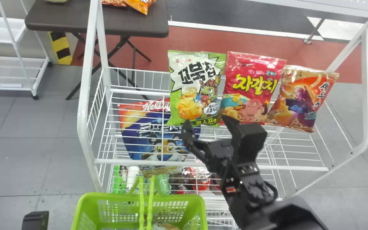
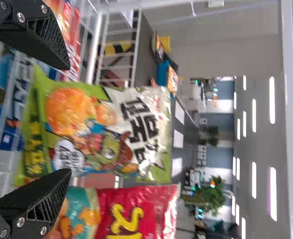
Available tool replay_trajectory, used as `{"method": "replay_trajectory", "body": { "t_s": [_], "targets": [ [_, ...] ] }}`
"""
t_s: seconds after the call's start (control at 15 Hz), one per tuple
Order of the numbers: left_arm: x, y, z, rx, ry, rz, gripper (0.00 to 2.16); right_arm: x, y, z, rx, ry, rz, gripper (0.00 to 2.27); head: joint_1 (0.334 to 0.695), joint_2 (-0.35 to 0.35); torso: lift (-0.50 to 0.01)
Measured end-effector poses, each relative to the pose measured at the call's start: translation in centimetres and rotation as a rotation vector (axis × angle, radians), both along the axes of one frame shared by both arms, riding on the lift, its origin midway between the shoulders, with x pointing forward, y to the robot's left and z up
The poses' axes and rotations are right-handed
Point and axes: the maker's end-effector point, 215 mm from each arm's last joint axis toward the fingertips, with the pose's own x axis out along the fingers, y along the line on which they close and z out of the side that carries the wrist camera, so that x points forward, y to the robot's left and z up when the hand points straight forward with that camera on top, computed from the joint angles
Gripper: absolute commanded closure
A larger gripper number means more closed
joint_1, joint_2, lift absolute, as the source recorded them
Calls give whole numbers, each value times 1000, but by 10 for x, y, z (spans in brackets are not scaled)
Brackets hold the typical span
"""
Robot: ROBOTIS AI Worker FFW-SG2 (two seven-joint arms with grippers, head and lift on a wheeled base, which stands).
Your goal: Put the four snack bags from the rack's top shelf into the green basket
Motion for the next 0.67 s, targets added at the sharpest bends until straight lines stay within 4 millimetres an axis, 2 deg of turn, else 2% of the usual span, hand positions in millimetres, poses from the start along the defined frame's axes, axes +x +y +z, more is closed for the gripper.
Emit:
{"method": "replay_trajectory", "body": {
  "t_s": [0.13,0.27,0.33,0.47,0.53,0.67],
  "targets": [
    [0,0,-1,4,2,1,2118,34,-2,-8,-44,12,-26,87,695,-194,0],
    [0,1,-3,10,2,1,2118,59,-2,-22,-71,50,-28,93,695,-182,0],
    [0,1,-3,11,2,1,2118,68,-2,-28,-79,67,-30,171,695,-180,0],
    [1,2,-4,15,3,3,2118,81,1,-40,-83,95,-24,1605,695,-175,0],
    [1,3,-5,17,3,5,2118,83,3,-43,-80,104,-16,2061,695,-169,0],
    [2,4,-6,20,5,7,2118,79,8,-51,-70,128,9,2135,695,-157,0]
  ]
}}
